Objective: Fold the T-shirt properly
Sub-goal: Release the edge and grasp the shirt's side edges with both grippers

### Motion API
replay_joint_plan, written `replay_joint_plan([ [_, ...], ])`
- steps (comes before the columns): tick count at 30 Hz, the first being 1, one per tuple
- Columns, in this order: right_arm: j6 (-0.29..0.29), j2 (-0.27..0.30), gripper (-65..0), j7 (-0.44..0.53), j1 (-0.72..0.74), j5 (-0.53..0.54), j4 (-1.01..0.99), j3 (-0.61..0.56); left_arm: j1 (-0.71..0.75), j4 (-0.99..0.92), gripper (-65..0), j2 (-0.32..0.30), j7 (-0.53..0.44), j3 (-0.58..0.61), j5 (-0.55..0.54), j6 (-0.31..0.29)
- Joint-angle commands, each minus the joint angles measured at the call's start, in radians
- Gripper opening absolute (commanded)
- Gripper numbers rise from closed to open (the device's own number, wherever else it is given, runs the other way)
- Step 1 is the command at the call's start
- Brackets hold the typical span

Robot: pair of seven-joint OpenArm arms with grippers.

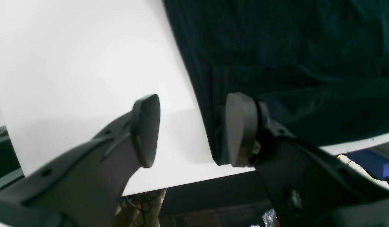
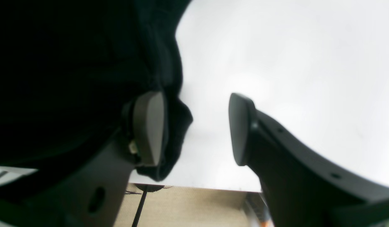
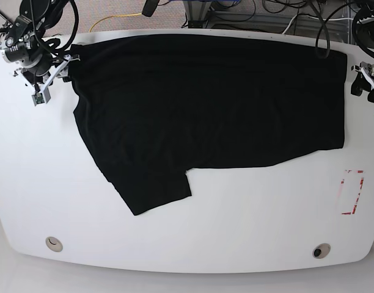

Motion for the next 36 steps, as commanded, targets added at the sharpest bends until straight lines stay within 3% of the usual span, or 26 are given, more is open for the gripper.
replay_joint_plan([
  [1,-0.001,0.011,-33.1,0.007,0.005,0.010,0.019,0.005,-0.002,0.012,-33.7,-0.022,-0.004,-0.009,-0.005,-0.001],
  [9,-0.001,-0.014,-33.1,0.024,0.100,0.002,-0.010,-0.003,-0.008,0.012,-33.7,-0.019,-0.006,-0.006,0.012,-0.001],
  [16,-0.001,0.008,-33.6,0.028,0.243,0.001,-0.143,-0.069,-0.102,0.012,-33.6,0.038,-0.004,0.043,0.122,-0.001],
  [22,-0.001,0.019,-33.6,0.033,0.379,0.001,-0.291,-0.106,-0.218,0.012,-33.7,0.072,-0.001,0.091,0.151,-0.001],
  [25,-0.001,0.022,-33.6,0.039,0.427,0.001,-0.343,-0.109,-0.232,0.012,-33.7,0.075,-0.007,0.098,0.211,-0.001],
  [29,-0.001,0.055,-33.6,0.079,0.511,0.001,-0.459,-0.130,-0.317,0.012,-33.7,0.131,-0.007,0.117,0.323,-0.001],
  [36,-0.001,0.112,-33.6,0.218,0.629,0.001,-0.673,-0.244,-0.430,0.009,-33.7,0.224,-0.018,0.120,0.558,-0.001],
])
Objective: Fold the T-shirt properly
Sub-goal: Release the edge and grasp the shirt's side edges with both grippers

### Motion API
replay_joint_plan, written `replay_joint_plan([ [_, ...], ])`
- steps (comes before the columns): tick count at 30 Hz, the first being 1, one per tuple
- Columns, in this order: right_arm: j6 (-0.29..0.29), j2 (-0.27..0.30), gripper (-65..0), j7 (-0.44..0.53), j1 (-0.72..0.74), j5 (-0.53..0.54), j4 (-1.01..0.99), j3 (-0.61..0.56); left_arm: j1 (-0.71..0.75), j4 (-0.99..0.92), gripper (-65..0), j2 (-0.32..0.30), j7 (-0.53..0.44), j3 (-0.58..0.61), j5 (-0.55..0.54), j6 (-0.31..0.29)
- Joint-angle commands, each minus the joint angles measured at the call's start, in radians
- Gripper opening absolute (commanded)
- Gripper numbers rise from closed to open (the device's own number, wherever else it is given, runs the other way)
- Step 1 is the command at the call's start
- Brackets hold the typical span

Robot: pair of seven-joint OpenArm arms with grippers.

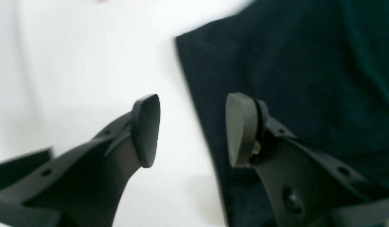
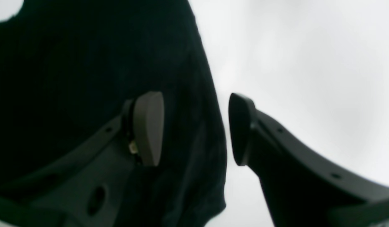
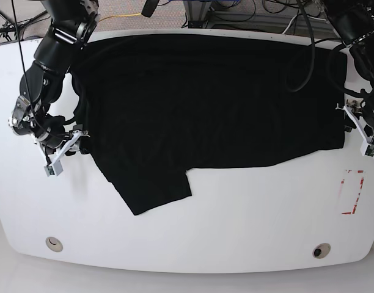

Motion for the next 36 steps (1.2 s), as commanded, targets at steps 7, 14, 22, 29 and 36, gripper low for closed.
replay_joint_plan([
  [7,0.001,0.048,-33.6,0.135,0.126,0.004,-0.191,-0.056,-0.085,-0.021,-33.7,0.048,-0.063,0.026,0.134,0.001],
  [14,0.001,0.040,-33.6,0.224,0.204,-0.109,-0.295,-0.102,-0.098,-0.139,-33.7,0.054,-0.185,0.043,0.227,0.001],
  [22,0.001,0.040,-33.6,0.338,0.296,-0.184,-0.476,-0.102,-0.097,-0.244,-33.7,0.054,-0.282,0.039,0.232,0.001],
  [29,0.001,0.040,-33.6,0.433,0.330,-0.233,-0.608,-0.102,-0.100,-0.290,-33.7,0.036,-0.327,0.039,0.230,0.001],
  [36,0.001,-0.002,-33.6,0.448,0.320,-0.238,-0.627,-0.103,-0.109,-0.284,-33.7,0.016,-0.345,0.039,0.224,0.001],
])
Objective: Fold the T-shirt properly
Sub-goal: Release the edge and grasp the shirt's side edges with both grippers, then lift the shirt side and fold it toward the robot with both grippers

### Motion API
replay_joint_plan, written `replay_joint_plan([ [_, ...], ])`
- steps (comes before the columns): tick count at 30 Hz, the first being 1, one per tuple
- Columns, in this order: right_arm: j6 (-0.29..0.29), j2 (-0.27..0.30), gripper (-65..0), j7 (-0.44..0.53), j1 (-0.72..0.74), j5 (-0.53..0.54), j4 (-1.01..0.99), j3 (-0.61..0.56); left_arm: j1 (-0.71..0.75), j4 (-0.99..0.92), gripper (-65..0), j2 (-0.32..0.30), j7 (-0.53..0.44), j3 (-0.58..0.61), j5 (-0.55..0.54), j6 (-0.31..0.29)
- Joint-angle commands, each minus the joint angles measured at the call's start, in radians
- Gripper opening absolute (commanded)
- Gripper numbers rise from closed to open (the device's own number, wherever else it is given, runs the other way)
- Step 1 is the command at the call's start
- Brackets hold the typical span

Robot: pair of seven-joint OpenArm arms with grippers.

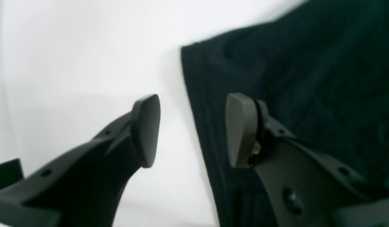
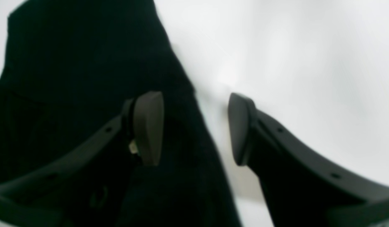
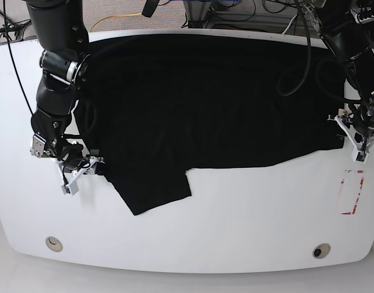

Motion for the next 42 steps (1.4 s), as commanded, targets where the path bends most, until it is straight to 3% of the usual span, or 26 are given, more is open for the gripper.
replay_joint_plan([
  [1,0.010,-0.013,-33.6,0.016,0.031,0.020,0.012,-0.001,-0.026,0.021,-33.7,-0.014,-0.042,0.000,-0.009,0.002],
  [8,0.010,-0.064,-33.6,0.018,0.013,0.020,0.012,-0.001,-0.021,0.017,-33.7,-0.034,-0.160,-0.002,-0.009,0.002],
  [17,0.010,-0.099,-34.4,0.018,0.014,0.018,0.013,-0.001,-0.027,-0.031,-33.2,-0.066,-0.166,-0.057,-0.009,0.070],
  [19,0.010,-0.101,-42.0,0.018,0.016,0.018,0.013,-0.001,-0.036,-0.082,-32.1,-0.067,-0.166,-0.097,-0.010,0.075],
  [23,0.010,-0.101,-59.5,0.019,0.016,0.018,0.013,-0.001,-0.084,-0.164,-23.9,-0.070,-0.165,-0.121,-0.010,0.073],
  [24,0.010,-0.101,-61.2,0.019,0.016,0.018,0.013,-0.001,-0.092,-0.187,-22.1,-0.070,-0.165,-0.121,-0.010,0.071],
  [29,0.010,-0.101,-58.7,0.019,0.016,0.018,0.015,-0.047,-0.102,-0.244,-21.1,-0.069,-0.165,-0.121,-0.012,0.068],
  [42,0.010,-0.101,-65.0,0.019,0.018,0.020,0.017,-0.063,-0.154,-0.470,-21.0,-0.081,-0.165,-0.114,-0.188,0.068],
])
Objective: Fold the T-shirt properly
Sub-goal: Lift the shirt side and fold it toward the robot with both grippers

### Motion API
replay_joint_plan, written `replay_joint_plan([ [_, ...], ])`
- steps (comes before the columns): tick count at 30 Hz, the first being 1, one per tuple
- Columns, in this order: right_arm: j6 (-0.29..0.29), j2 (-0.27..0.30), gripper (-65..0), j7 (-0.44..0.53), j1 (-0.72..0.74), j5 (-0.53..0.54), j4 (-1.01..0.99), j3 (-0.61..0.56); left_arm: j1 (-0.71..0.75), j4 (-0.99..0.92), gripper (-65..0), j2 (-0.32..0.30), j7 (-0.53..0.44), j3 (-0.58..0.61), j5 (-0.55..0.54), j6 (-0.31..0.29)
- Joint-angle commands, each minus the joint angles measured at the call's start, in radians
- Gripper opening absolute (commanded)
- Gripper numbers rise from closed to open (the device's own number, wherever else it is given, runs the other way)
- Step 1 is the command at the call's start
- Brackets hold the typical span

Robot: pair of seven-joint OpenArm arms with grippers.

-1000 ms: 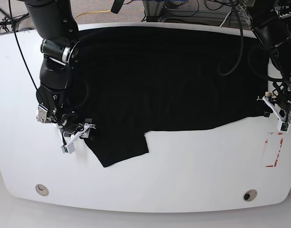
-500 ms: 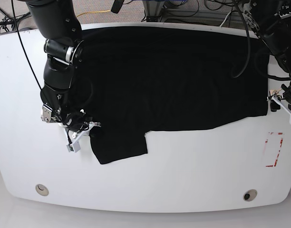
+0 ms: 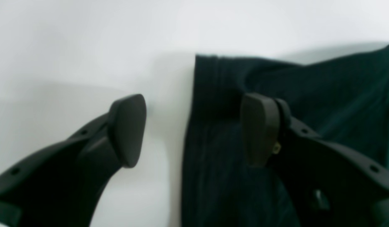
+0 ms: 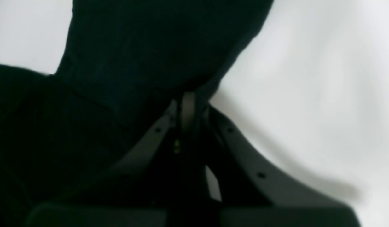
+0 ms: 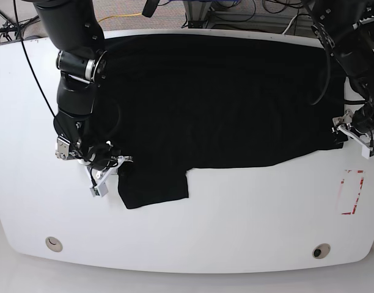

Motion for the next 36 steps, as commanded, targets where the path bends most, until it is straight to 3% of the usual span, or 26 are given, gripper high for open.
replay_joint_plan([
  [1,0.006,0.009,-65.0,-0.002,0.028,0.001,0.014,-0.002,-0.022,-0.004,-21.0,-0.025,-0.006,0.014,-0.016,-0.002],
  [10,0.006,0.010,-65.0,-0.002,0.026,0.001,0.014,-0.002,-0.022,-0.004,-23.6,-0.017,-0.009,0.116,-0.087,0.004],
  [14,0.006,0.010,-65.0,-0.002,0.026,0.001,0.014,-0.001,-0.024,-0.005,-40.3,-0.014,-0.009,0.117,-0.082,0.006],
  [18,0.006,0.010,-65.0,-0.002,0.025,0.001,0.014,-0.001,-0.037,-0.005,-64.3,-0.013,-0.009,0.117,-0.081,0.006],
  [26,0.006,0.010,-65.0,-0.016,0.031,0.003,0.099,-0.002,-0.033,0.061,-65.0,-0.021,-0.009,0.173,-0.087,-0.021],
  [30,0.006,0.017,-65.0,-0.110,0.029,0.009,0.211,0.001,-0.004,0.199,-65.0,-0.019,0.036,0.174,-0.082,-0.069],
  [36,0.006,0.018,-65.0,-0.236,0.002,0.009,0.396,0.004,0.022,0.360,-65.0,-0.014,0.108,0.176,-0.085,-0.069],
])
